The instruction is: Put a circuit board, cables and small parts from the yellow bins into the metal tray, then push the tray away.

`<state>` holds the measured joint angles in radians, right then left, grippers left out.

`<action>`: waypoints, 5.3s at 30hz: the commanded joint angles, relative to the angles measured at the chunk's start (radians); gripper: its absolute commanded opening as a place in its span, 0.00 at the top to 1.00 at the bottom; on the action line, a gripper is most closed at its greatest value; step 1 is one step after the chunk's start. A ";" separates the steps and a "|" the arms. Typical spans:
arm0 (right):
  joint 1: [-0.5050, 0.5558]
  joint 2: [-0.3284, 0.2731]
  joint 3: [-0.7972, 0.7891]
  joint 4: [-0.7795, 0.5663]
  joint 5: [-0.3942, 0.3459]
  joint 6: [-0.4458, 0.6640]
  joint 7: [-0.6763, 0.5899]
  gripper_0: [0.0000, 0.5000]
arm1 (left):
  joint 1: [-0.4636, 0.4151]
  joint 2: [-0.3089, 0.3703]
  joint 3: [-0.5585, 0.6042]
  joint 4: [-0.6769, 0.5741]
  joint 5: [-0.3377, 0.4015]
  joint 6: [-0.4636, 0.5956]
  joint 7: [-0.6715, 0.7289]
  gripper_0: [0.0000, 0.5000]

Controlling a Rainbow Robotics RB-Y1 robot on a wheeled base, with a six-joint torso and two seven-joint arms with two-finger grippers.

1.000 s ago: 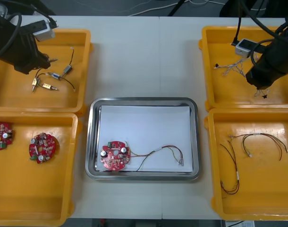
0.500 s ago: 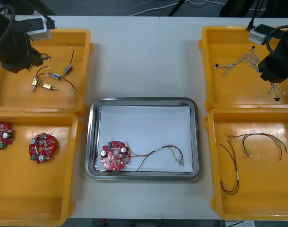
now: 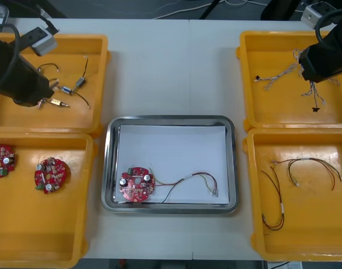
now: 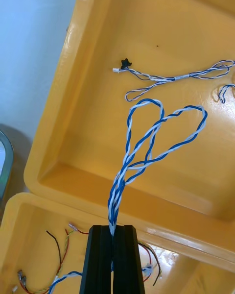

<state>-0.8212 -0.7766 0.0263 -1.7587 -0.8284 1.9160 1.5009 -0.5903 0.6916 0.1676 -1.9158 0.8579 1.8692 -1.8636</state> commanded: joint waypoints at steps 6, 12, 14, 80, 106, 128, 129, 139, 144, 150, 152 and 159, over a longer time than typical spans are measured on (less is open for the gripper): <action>0.080 0.025 -0.032 -0.163 0.028 0.004 -0.073 1.00 | 0.024 -0.004 -0.166 -0.123 -0.073 0.008 0.253 1.00; 0.140 0.042 -0.037 -0.239 0.029 0.004 -0.096 1.00 | -0.005 -0.018 -0.278 -0.129 -0.146 0.016 0.434 1.00; 0.162 0.043 -0.039 -0.263 0.025 0.004 -0.128 1.00 | -0.022 -0.032 -0.303 -0.128 -0.163 0.038 0.474 1.00; 0.192 0.045 -0.037 -0.309 0.005 0.004 -0.162 1.00 | -0.108 -0.219 -0.744 0.138 -0.393 -0.226 1.006 1.00; 0.192 0.045 -0.037 -0.309 0.005 0.004 -0.162 1.00 | -0.055 -0.216 -0.800 0.155 -0.458 -0.255 1.012 1.00; 0.192 0.045 -0.037 -0.309 0.005 0.004 -0.162 1.00 | -0.057 -0.208 -0.757 0.127 -0.412 -0.271 1.011 0.00; 0.192 0.045 -0.037 -0.309 0.005 0.004 -0.162 1.00 | -0.059 -0.208 -0.744 0.118 -0.399 -0.265 1.009 0.00; 0.192 0.045 -0.037 -0.309 0.005 0.004 -0.162 1.00 | -0.088 -0.190 -0.654 0.003 -0.332 -0.137 1.006 0.00; 0.192 0.045 -0.037 -0.309 0.005 0.004 -0.162 1.00 | -0.114 -0.172 -0.593 -0.031 -0.286 -0.076 0.995 0.00; 0.203 0.040 -0.014 -0.303 -0.052 0.004 -0.171 1.00 | -0.131 -0.127 -0.522 -0.062 -0.257 -0.039 0.978 0.00; 0.198 0.034 -0.013 -0.303 -0.090 0.004 -0.171 1.00 | -0.135 -0.104 -0.497 -0.065 -0.249 -0.038 0.952 0.00; 0.166 0.023 0.047 -0.318 -0.130 0.004 -0.143 1.00 | -0.137 -0.043 -0.416 -0.043 -0.243 -0.038 0.802 0.00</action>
<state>-0.6213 -0.7398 0.0296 -2.0401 -0.9497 1.9165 1.3530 -0.6835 0.5915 -0.3062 -1.9431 0.5997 1.8230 -0.9215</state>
